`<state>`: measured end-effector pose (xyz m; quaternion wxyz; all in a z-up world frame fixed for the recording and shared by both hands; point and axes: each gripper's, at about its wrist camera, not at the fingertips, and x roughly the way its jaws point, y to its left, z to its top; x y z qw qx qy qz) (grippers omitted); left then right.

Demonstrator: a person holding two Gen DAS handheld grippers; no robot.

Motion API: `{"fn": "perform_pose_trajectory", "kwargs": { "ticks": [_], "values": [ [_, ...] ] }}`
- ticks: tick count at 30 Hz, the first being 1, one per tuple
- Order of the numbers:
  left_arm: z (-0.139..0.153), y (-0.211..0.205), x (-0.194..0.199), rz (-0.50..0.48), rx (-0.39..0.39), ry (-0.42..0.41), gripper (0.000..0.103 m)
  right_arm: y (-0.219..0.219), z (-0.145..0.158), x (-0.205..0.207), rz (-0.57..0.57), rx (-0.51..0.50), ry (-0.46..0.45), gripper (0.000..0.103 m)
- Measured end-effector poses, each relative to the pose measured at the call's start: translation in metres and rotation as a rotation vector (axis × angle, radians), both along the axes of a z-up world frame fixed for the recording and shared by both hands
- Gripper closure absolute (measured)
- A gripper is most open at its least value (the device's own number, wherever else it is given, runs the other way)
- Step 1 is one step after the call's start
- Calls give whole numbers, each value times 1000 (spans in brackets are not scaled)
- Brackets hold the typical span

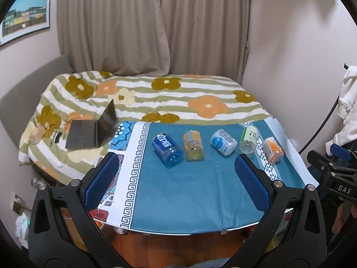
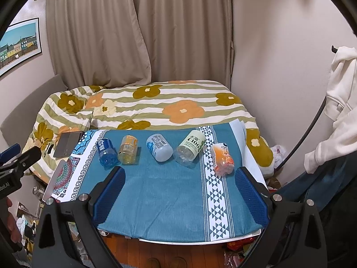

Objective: Flip cup upright

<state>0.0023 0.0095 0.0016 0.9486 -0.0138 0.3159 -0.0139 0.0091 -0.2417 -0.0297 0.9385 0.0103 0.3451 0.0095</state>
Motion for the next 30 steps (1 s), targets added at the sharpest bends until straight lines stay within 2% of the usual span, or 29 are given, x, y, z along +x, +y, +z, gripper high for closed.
{"fn": "perform_pose_trajectory", "kwargs": {
  "ticks": [30],
  "values": [
    [-2,0,5,-3,-4,9,0,0,-1,3,-3,2,3,5]
  ]
}}
